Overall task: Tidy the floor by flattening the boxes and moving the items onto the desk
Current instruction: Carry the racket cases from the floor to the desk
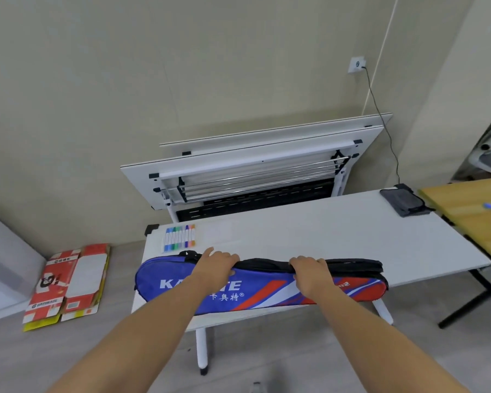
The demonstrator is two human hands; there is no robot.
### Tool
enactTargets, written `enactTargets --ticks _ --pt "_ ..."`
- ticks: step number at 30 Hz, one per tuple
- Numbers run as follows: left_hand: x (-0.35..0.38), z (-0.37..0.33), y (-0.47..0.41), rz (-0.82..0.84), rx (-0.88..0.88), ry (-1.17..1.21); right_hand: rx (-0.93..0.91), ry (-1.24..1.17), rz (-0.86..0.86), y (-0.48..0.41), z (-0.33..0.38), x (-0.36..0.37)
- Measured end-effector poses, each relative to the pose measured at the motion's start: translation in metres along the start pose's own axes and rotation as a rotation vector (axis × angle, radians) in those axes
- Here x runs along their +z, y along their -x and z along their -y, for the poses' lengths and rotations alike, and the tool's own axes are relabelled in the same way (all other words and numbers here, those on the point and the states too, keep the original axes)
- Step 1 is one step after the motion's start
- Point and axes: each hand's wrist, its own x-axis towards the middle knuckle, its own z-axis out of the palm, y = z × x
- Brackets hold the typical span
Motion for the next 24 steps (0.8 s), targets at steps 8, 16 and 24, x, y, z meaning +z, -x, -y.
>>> enactTargets --ticks 8,16,24 --pt "0.017 0.002 -0.162 0.062 0.073 0.124 0.050 0.080 0.157 -0.127 -0.080 -0.014" --pt "0.004 -0.025 -0.307 0.177 0.073 0.188 0.070 0.044 0.277 -0.236 -0.179 -0.031" --pt "0.009 -0.082 -0.415 0.316 -0.045 0.233 -0.077 0.049 0.378 -0.340 -0.284 -0.009"
